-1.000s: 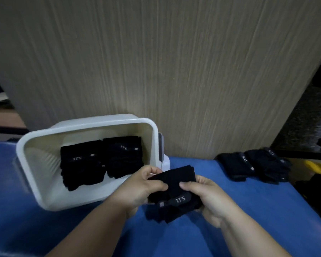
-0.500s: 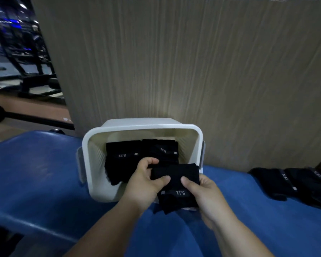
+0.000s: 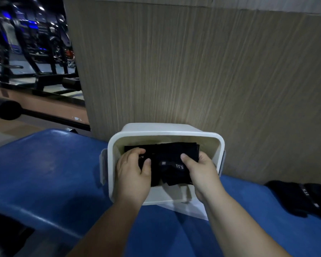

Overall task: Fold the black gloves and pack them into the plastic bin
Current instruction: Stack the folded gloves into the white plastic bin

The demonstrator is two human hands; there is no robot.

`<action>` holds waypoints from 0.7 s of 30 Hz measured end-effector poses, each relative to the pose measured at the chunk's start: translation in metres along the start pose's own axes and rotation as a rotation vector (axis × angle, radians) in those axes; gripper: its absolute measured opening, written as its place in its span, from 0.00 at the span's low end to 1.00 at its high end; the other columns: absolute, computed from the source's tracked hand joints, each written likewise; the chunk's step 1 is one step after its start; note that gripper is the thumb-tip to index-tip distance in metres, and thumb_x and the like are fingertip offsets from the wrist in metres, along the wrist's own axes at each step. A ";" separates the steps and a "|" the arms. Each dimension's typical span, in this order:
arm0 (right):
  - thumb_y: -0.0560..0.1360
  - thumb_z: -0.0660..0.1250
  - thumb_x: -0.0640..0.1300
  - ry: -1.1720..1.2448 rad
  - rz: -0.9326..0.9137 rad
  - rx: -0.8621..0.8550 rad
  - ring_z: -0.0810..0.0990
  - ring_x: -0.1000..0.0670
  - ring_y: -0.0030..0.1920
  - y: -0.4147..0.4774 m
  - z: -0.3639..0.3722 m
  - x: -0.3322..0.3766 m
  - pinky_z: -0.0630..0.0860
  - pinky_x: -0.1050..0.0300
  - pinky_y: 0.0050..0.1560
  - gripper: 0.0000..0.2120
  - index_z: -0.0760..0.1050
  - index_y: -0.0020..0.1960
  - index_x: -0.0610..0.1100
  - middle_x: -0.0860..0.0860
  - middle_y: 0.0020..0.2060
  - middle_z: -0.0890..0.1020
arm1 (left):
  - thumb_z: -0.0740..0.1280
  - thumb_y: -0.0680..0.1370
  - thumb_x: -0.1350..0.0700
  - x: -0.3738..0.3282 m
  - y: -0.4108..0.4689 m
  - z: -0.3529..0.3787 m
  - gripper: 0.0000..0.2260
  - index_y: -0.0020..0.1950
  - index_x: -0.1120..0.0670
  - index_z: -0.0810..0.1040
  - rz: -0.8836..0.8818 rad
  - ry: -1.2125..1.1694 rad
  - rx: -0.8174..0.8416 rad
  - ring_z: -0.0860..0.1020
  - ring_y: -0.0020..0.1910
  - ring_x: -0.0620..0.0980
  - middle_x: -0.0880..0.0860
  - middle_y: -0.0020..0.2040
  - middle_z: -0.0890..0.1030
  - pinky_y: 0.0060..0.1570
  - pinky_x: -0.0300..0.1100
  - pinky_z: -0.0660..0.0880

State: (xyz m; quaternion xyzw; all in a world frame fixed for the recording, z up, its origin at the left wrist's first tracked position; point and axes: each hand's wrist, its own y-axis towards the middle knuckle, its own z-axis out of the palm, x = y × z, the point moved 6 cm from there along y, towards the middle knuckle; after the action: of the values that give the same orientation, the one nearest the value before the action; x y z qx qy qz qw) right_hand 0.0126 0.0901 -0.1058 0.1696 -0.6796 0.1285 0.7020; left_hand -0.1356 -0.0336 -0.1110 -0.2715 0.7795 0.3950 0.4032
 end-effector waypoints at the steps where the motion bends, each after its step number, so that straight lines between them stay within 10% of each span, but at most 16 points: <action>1: 0.76 0.68 0.44 0.001 0.001 0.000 0.84 0.46 0.48 0.003 0.003 0.002 0.80 0.44 0.53 0.03 0.78 0.50 0.49 0.49 0.45 0.86 | 0.63 0.79 0.54 0.006 0.001 0.002 0.11 0.62 0.49 0.75 -0.045 -0.026 0.018 0.72 0.62 0.48 0.47 0.60 0.75 0.66 0.51 0.69; 9: 0.70 0.63 0.45 -0.014 -0.022 -0.005 0.81 0.41 0.50 0.023 0.046 0.020 0.77 0.38 0.56 0.08 0.73 0.49 0.51 0.44 0.46 0.82 | 0.52 0.80 0.43 0.024 0.001 0.004 0.12 0.58 0.39 0.73 -0.320 -0.310 0.059 0.74 0.59 0.48 0.42 0.57 0.76 0.65 0.53 0.70; 21: 0.75 0.65 0.40 -0.311 -0.023 0.031 0.78 0.44 0.48 0.035 0.098 0.020 0.77 0.51 0.56 0.10 0.72 0.56 0.42 0.45 0.46 0.79 | 0.52 0.83 0.45 0.022 -0.001 -0.001 0.23 0.78 0.42 0.52 -0.333 -0.312 -0.005 0.64 0.73 0.51 0.46 0.76 0.63 0.64 0.40 0.58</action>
State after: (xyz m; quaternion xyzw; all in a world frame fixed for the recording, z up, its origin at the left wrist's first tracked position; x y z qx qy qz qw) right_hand -0.0903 0.0807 -0.0815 0.2061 -0.7760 0.1033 0.5871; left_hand -0.1473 -0.0377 -0.1299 -0.3331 0.6513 0.3620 0.5779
